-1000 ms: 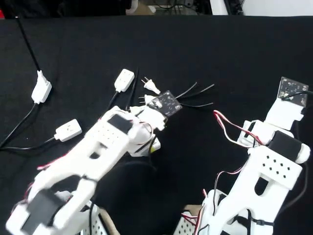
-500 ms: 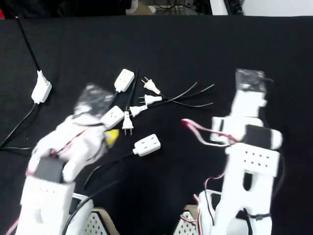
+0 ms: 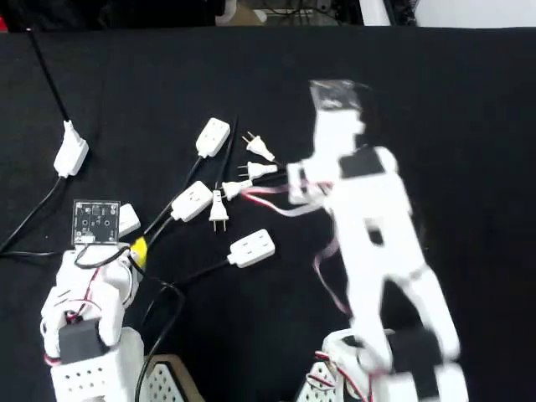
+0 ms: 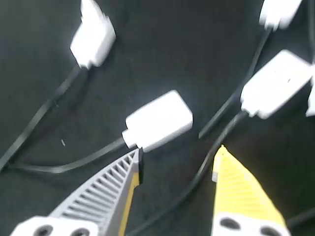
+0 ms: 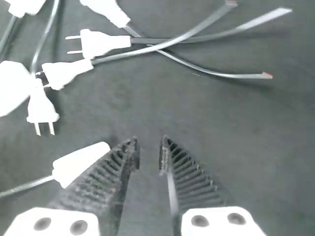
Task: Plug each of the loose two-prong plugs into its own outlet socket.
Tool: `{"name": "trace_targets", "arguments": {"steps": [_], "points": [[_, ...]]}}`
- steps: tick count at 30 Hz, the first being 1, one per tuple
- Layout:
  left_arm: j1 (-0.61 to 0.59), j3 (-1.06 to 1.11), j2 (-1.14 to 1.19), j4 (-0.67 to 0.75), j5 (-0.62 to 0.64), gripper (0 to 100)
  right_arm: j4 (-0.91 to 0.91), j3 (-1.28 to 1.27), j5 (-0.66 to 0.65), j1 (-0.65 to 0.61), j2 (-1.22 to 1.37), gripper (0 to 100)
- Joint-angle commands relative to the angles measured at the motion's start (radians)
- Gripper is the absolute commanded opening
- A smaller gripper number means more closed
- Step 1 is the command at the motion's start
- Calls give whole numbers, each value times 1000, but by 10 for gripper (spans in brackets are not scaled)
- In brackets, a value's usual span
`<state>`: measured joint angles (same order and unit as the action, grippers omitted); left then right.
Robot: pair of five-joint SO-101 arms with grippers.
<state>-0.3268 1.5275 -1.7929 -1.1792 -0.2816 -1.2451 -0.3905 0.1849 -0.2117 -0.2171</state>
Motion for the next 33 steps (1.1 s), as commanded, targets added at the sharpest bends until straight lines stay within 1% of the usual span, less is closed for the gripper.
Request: {"name": "trace_targets", "arguments": {"steps": [1, 4, 8, 11, 14, 18, 23, 31, 33], "points": [[-44, 19, -14, -3, -18, 238, -9, 236, 121, -44, 245, 85], [-85, 70, -31, 2, -84, 238, -5, 372, 255, -75, 417, 85], [-87, 136, -31, 5, -178, 238, -3, 544, 446, -87, 604, 87], [-87, 139, -31, 5, -195, 238, -9, 644, 583, -87, 705, 87], [-87, 142, -31, 5, -196, 238, -8, 710, 683, -87, 777, 87], [-87, 143, -31, 5, -196, 238, -9, 762, 755, -87, 819, 87], [-87, 145, -31, 5, -196, 238, -6, 769, 852, -101, 826, 88], [-87, 145, -31, 5, -196, 238, -8, 768, 870, -181, 828, 89], [-87, 145, -31, 5, -196, 238, -3, 765, 905, -186, 828, 89]]}}
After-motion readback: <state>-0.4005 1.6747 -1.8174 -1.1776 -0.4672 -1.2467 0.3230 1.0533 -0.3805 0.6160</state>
